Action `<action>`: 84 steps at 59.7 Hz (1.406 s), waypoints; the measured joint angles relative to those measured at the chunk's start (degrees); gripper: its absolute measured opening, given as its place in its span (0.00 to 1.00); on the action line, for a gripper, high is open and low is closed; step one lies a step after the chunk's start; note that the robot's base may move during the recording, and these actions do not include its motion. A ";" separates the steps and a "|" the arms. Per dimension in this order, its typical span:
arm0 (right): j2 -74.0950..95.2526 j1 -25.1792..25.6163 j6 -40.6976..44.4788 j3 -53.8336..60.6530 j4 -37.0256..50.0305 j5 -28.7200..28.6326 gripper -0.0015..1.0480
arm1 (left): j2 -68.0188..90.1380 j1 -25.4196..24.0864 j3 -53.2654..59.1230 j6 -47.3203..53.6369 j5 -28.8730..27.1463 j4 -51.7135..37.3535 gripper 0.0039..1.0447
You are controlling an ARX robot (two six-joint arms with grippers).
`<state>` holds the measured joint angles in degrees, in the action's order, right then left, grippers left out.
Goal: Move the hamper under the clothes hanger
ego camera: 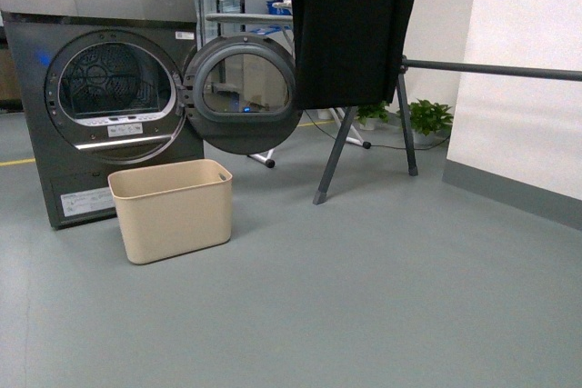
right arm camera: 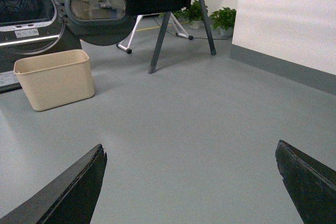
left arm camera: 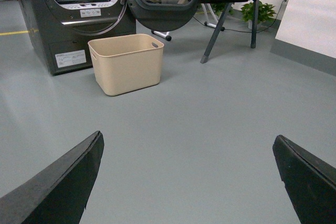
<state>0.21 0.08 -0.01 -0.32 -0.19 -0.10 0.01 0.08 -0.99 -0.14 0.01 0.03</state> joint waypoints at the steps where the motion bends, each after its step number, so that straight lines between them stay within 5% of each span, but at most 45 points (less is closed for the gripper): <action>1: 0.00 0.00 0.00 0.00 0.00 0.00 0.92 | 0.00 0.00 0.00 0.00 -0.02 0.00 0.94; 84: 0.00 0.00 0.00 0.00 0.00 0.00 0.92 | 0.00 0.00 0.00 0.00 -0.02 0.00 0.94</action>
<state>0.21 0.08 -0.01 -0.32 -0.19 -0.10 0.01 0.08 -0.99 -0.14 -0.01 0.03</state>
